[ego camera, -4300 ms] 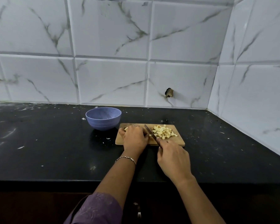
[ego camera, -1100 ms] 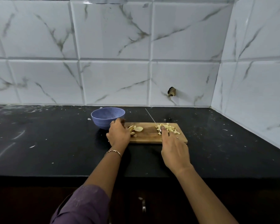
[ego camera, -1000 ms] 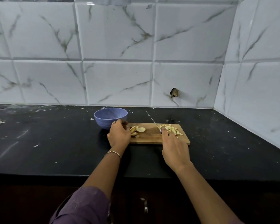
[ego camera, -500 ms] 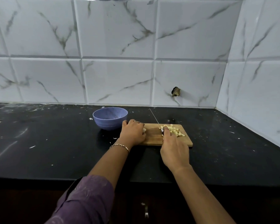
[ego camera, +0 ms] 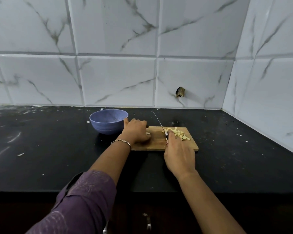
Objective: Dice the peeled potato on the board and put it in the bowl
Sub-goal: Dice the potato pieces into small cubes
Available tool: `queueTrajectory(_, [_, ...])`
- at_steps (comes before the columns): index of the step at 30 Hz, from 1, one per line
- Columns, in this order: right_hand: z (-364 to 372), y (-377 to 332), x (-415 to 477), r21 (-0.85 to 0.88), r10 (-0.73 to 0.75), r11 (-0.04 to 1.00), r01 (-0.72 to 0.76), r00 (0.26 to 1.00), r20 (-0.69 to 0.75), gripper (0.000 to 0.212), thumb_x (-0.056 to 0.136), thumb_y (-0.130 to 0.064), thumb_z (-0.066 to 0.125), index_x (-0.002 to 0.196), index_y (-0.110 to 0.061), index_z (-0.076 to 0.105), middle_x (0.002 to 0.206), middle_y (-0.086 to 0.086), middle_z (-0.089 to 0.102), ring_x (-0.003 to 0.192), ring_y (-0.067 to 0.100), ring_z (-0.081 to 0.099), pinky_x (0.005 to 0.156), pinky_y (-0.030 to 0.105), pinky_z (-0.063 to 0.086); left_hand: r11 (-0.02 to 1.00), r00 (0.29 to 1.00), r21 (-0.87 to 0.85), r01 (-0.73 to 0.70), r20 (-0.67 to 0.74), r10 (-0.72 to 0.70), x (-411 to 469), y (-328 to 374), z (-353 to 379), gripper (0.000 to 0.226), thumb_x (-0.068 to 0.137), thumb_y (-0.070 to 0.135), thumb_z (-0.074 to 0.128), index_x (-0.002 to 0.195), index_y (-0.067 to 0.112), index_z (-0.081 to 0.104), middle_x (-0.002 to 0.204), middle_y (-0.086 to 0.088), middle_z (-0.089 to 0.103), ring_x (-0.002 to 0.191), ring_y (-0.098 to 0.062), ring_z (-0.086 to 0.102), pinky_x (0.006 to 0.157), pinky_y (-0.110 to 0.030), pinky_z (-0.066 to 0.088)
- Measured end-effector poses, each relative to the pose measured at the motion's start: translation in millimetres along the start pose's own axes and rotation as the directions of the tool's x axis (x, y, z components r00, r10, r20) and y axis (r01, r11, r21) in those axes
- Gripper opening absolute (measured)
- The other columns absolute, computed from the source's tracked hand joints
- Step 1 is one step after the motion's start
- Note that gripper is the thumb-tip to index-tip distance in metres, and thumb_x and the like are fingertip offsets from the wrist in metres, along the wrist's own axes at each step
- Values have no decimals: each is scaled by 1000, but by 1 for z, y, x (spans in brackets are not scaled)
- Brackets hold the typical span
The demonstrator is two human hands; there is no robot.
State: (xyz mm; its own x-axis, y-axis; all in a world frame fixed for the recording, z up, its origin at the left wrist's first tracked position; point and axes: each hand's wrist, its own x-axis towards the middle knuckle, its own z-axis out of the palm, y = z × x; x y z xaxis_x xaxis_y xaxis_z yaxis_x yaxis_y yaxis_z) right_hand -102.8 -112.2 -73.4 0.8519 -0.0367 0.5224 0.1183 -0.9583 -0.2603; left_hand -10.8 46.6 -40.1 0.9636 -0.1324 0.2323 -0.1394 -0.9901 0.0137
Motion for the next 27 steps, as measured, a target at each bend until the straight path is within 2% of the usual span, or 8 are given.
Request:
queueTrajectory(7, [-2, 0, 1, 36, 36, 999, -35, 999, -14, 45, 101, -18, 45, 145, -20, 36, 98, -3, 65, 73, 14, 54, 58, 26, 37, 993, 998, -104, -54, -26, 51, -7, 12, -2, 41, 88, 51, 58, 124, 30, 57, 115, 9, 68, 123, -20, 48, 100, -44, 23])
queueTrajectory(14, [-7, 1, -2, 132, 18, 991, -15, 1000, -17, 46, 101, -26, 48, 146, -27, 40, 90, -4, 67, 81, 16, 64, 66, 31, 50, 990, 995, -131, -60, -85, 49, -24, 20, 2, 38, 87, 57, 57, 116, 33, 61, 112, 12, 68, 121, -17, 50, 98, -45, 24])
queueTrajectory(17, [-8, 1, -4, 154, -3, 988, 3, 1000, 4, 46, 102, -29, 48, 147, -33, 43, 94, -4, 68, 84, 15, 63, 69, 31, 52, 992, 988, -128, -12, -153, -8, -37, 21, 4, 30, 93, 49, 52, 116, 33, 64, 116, 8, 67, 119, -18, 49, 98, -46, 23])
queueTrajectory(21, [-10, -2, -9, 128, -29, 991, 28, 1000, 3, 41, 102, -29, 47, 143, -33, 49, 98, -5, 66, 85, 14, 62, 66, 28, 50, 989, 967, -141, 37, -244, -71, -60, 23, 8, 26, 95, 30, 51, 115, 32, 69, 122, 6, 60, 120, -19, 45, 101, -46, 22])
queueTrajectory(24, [-14, -3, -15, 112, -59, 992, 58, 998, 10, 41, 102, -30, 46, 143, -35, 49, 97, -5, 65, 84, 14, 61, 64, 28, 47, 981, 963, -193, 39, -254, -88, -73, 26, 10, 29, 93, 30, 51, 115, 32, 70, 125, 4, 56, 124, -19, 40, 98, -43, 23])
queueTrajectory(27, [-18, -2, -21, 89, -71, 994, 68, 997, 24, 42, 101, -29, 47, 143, -36, 50, 94, -5, 65, 84, 15, 62, 62, 29, 45, 988, 965, -154, 24, -253, -63, -84, 29, 13, 33, 93, 34, 50, 119, 29, 69, 128, 0, 53, 125, -21, 38, 96, -41, 26])
